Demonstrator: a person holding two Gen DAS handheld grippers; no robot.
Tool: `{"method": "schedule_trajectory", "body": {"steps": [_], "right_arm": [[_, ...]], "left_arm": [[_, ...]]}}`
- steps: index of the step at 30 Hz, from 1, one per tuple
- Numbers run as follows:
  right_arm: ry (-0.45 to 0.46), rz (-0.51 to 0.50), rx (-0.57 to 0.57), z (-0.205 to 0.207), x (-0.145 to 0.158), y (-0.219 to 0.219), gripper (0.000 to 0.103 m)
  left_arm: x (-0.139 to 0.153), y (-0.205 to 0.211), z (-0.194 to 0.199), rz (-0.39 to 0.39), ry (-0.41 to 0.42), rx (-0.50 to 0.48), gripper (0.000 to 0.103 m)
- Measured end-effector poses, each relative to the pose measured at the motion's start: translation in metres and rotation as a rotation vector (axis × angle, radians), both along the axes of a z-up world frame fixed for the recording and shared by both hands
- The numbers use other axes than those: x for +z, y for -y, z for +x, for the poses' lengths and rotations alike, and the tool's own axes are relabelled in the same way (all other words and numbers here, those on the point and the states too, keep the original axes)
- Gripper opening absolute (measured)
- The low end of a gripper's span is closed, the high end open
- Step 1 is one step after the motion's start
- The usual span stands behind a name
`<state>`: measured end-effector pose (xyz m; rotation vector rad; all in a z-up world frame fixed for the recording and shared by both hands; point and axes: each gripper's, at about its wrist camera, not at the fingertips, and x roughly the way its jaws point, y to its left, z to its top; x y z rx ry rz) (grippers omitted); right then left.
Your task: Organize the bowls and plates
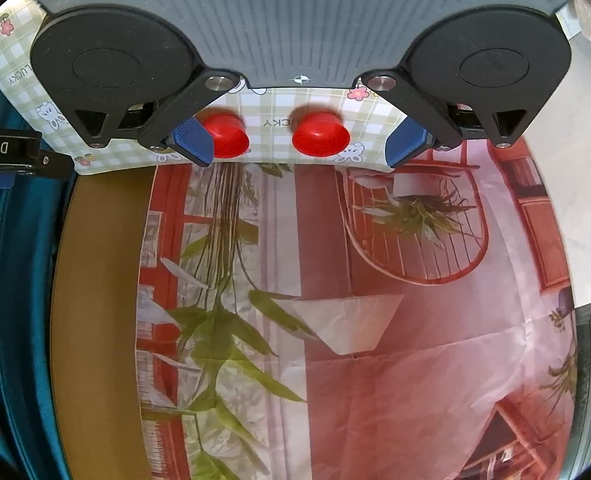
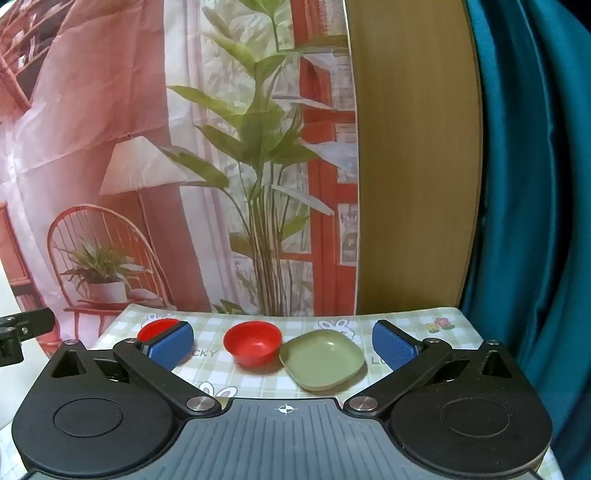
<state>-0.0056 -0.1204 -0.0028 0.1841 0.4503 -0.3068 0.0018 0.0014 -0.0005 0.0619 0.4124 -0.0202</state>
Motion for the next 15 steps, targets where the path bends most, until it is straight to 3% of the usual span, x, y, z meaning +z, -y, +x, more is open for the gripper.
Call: {"method": "schedule_trajectory", "body": {"steps": [2, 4, 15], "right_arm": [[0.005, 0.003, -0.001, -0.0017, -0.0002, -0.0003, 0.103], [0.006, 0.001, -0.002, -0.0029, -0.0004, -0.0009, 0.103], [0.019, 0.006, -0.008, -0.0059, 0.0036, 0.0024, 0.103]], "left_arm": [[-0.0008, -0.0028, 0.0032, -0.011, -0.012, -0.001, 0.1], [-0.0004, 0.0051, 0.0001, 0.032, 0.022, -0.003, 0.1], [0.0018, 0.0035, -0.0056, 0.02, 0.026, -0.007, 0.1]]}}
